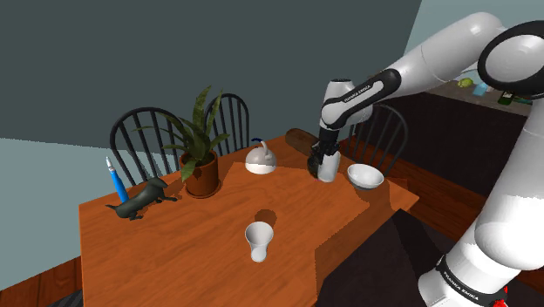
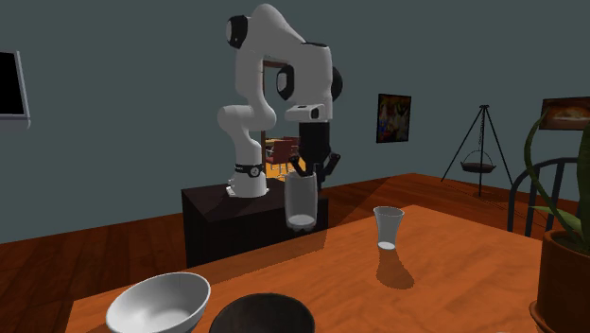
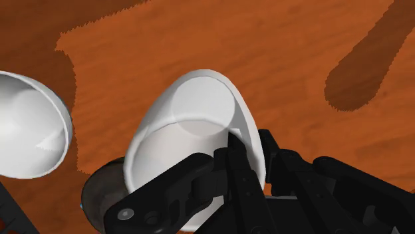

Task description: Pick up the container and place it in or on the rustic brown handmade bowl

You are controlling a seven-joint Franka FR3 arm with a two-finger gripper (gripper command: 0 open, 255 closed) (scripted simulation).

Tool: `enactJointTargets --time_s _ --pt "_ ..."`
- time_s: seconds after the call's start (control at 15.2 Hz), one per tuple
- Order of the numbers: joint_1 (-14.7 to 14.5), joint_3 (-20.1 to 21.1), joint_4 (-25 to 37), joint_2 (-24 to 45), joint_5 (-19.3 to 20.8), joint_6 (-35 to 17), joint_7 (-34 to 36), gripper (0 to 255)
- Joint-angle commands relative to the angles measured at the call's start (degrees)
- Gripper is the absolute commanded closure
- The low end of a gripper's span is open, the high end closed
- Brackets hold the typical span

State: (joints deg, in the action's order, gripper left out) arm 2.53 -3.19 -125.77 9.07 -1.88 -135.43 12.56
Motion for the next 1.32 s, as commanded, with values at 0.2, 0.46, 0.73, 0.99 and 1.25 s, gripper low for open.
enactJointTargets --time_s 0.2,0.46,0.73,0.99,1.25 --pt "3.1 -1.6 10.8 6.7 -1.0 4.3 -5.1 255" --pt "5.5 -2.4 21.1 12.8 -1.8 8.5 -8.5 255" --pt "8.1 -2.9 33.1 19.8 -2.6 13.7 -11.3 255" --pt "10.8 -3.1 47.9 28.2 -3.3 20.1 -13.6 255" --pt "12.3 -3.0 56.4 33.8 -3.7 23.0 -14.5 255"
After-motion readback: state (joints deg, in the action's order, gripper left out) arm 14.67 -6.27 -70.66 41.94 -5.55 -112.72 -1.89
